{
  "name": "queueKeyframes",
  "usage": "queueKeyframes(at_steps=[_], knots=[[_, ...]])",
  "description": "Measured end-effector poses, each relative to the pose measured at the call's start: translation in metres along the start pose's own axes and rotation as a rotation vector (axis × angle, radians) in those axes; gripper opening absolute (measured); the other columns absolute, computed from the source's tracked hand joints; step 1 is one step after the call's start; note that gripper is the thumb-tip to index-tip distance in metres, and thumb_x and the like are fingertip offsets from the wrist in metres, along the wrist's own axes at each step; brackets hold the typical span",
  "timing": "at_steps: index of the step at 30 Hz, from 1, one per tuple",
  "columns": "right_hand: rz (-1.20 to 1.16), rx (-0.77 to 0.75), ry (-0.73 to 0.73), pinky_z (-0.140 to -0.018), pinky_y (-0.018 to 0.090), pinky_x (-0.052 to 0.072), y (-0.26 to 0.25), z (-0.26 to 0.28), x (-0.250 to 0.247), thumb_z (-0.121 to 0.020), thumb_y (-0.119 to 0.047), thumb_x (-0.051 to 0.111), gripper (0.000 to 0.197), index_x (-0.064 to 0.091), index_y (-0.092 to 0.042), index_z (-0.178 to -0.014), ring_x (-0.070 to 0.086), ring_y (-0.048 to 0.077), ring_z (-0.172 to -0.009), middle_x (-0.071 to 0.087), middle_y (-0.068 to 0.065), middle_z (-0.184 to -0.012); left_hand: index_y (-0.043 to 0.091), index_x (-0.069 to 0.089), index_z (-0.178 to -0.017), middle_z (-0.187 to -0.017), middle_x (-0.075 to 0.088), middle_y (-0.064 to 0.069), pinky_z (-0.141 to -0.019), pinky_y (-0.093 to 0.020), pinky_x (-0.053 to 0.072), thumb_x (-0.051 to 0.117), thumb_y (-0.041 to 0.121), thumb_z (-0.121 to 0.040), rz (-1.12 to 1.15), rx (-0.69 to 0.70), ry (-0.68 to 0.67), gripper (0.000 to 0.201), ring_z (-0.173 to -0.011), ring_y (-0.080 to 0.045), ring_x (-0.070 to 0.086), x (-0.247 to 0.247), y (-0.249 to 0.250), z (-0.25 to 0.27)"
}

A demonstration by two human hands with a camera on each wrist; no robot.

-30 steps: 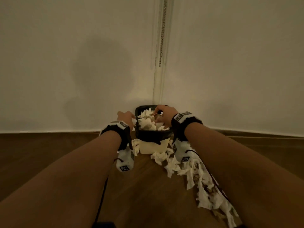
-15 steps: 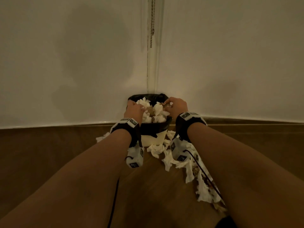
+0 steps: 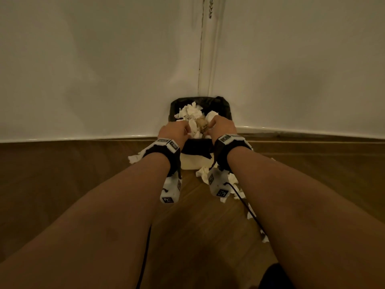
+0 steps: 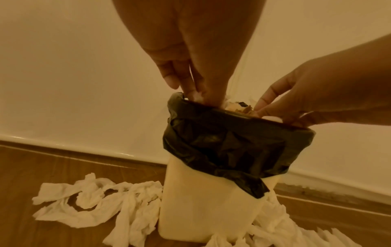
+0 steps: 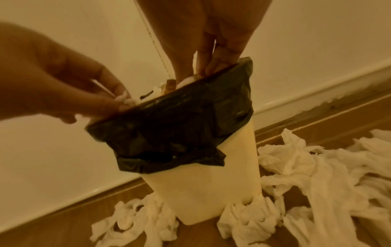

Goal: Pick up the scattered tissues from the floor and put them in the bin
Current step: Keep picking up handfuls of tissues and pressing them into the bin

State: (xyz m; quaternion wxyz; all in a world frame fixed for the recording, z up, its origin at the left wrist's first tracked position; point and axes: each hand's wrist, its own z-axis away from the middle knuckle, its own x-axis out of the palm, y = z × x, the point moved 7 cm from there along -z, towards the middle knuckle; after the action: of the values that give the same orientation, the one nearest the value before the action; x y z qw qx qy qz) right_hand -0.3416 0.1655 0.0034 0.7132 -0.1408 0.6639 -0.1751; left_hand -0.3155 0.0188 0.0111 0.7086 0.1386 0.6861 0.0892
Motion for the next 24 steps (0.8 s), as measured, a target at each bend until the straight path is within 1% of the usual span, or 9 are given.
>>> queueKeyframes(at_steps=[4, 7, 9, 11, 15, 18, 21, 23, 24], knots=[[0.106, -0.055, -0.009, -0.088, 0.031, 0.047, -0.007, -0.001, 0.008, -0.096, -0.015, 0.048, 0.026, 0.061, -0.006, -0.116, 0.059, 0.027, -0.109, 0.062, 0.013, -0.118, 0.016, 0.063, -0.116, -0.121, 0.059, -0.01, -0.087, -0.034, 0.045, 0.043, 0.018, -0.097, -0.073, 0.051, -0.084, 0.027, -0.11, -0.027, 0.054, 0.015, 0.016, -0.003], [0.127, -0.088, -0.008, -0.082, 0.032, 0.047, -0.01, -0.001, 0.012, -0.096, -0.021, 0.048, 0.028, 0.063, -0.002, -0.11, 0.06, 0.029, -0.105, 0.063, 0.015, -0.113, 0.006, 0.06, -0.104, -0.107, 0.062, -0.017, -0.075, -0.033, 0.042, 0.029, 0.031, -0.101, -0.068, 0.083, -0.173, 0.04, -0.096, -0.03, 0.058, 0.03, 0.025, -0.003], [0.072, -0.114, 0.014, -0.074, 0.03, 0.044, -0.011, 0.001, 0.014, -0.097, -0.03, 0.043, 0.036, 0.061, 0.001, -0.103, 0.061, 0.031, -0.097, 0.064, 0.017, -0.103, 0.007, 0.056, -0.103, -0.102, 0.063, -0.018, -0.074, -0.032, 0.04, 0.022, 0.034, -0.101, -0.067, 0.115, -0.203, 0.044, -0.089, -0.03, 0.058, 0.038, 0.025, -0.002], [0.057, -0.142, 0.013, -0.071, 0.029, 0.042, -0.013, 0.004, 0.017, -0.099, -0.032, 0.038, 0.04, 0.057, 0.002, -0.104, 0.061, 0.032, -0.094, 0.064, 0.019, -0.101, 0.009, 0.053, -0.108, -0.105, 0.063, -0.016, -0.077, -0.034, 0.04, 0.02, 0.033, -0.102, -0.133, 0.149, -0.197, 0.041, -0.09, -0.031, 0.058, 0.041, 0.024, -0.001], [0.121, -0.184, -0.126, -0.082, 0.033, 0.042, -0.015, 0.007, 0.031, -0.101, -0.027, 0.028, 0.04, 0.053, -0.001, -0.117, 0.055, 0.033, -0.107, 0.056, 0.019, -0.118, 0.012, 0.051, -0.116, -0.112, 0.062, -0.01, -0.095, -0.039, 0.034, 0.023, 0.029, -0.1, -0.274, 0.179, -0.182, 0.036, -0.102, -0.029, 0.057, 0.044, 0.024, -0.002], [0.174, -0.17, -0.163, -0.097, 0.04, 0.039, -0.015, 0.008, 0.036, -0.1, -0.023, 0.029, 0.038, 0.05, -0.005, -0.125, 0.047, 0.033, -0.118, 0.049, 0.017, -0.126, 0.014, 0.047, -0.115, -0.105, 0.064, -0.008, -0.096, -0.04, 0.03, 0.022, 0.029, -0.099, -0.201, 0.136, -0.177, 0.033, -0.097, -0.026, 0.059, 0.044, 0.022, -0.004], [0.342, -0.148, -0.144, -0.106, 0.047, 0.029, -0.017, 0.012, 0.029, -0.099, -0.028, 0.027, 0.041, 0.055, -0.009, -0.121, 0.04, 0.033, -0.125, 0.052, 0.014, -0.128, 0.014, 0.041, -0.117, -0.092, 0.064, -0.006, -0.09, -0.037, 0.033, 0.023, 0.026, -0.099, -0.122, 0.14, -0.152, 0.028, -0.089, -0.026, 0.061, 0.042, 0.021, 0.002], [0.446, -0.174, -0.159, -0.105, 0.048, 0.028, -0.021, 0.017, 0.027, -0.098, -0.028, 0.027, 0.04, 0.058, -0.012, -0.115, 0.043, 0.033, -0.122, 0.057, 0.012, -0.123, 0.013, 0.04, -0.116, -0.077, 0.059, -0.004, -0.077, -0.033, 0.036, 0.023, 0.027, -0.1, -0.025, 0.116, -0.171, 0.027, -0.081, -0.028, 0.062, 0.04, 0.018, 0.006], [0.488, -0.196, -0.17, -0.104, 0.048, 0.028, -0.023, 0.02, 0.026, -0.098, -0.028, 0.027, 0.038, 0.058, -0.013, -0.114, 0.045, 0.033, -0.12, 0.059, 0.011, -0.12, 0.011, 0.04, -0.116, -0.076, 0.057, -0.006, -0.07, -0.032, 0.037, 0.025, 0.027, -0.1, 0.031, 0.099, -0.188, 0.027, -0.077, -0.03, 0.06, 0.037, 0.016, 0.008]])
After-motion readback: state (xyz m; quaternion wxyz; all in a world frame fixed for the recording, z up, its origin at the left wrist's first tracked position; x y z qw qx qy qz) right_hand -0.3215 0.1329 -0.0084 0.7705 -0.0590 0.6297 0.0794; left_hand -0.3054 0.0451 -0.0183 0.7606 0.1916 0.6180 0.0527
